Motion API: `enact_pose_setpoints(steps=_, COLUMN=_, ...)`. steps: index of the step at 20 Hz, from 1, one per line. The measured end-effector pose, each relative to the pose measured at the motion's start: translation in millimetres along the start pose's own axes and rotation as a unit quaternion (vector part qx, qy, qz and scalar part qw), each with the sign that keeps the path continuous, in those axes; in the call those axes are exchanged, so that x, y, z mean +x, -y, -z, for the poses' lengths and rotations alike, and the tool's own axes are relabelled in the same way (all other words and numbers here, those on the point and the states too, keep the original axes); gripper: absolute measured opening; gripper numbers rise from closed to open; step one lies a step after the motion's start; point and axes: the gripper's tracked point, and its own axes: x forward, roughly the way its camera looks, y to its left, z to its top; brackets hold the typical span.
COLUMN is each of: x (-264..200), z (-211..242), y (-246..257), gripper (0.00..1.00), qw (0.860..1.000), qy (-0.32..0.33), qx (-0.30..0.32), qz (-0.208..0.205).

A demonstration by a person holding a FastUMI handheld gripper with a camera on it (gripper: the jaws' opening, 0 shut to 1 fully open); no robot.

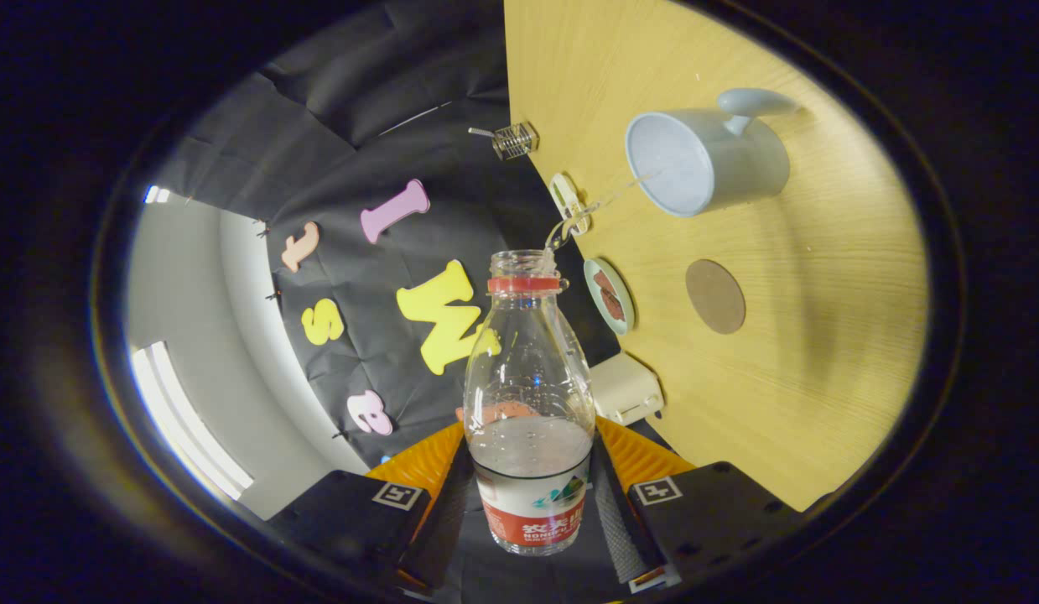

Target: Take the bottle from table, then pour the juice into the cup, finally place the bottle on the coaster

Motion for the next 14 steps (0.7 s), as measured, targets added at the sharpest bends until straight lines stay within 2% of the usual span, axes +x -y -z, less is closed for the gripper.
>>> enact_pose_setpoints(steps=14, x=-1.1, z=4.5, y=-21.2, gripper=0.76, qw=0.998, qy=-0.005, qx=0.051, qz=-0.024)
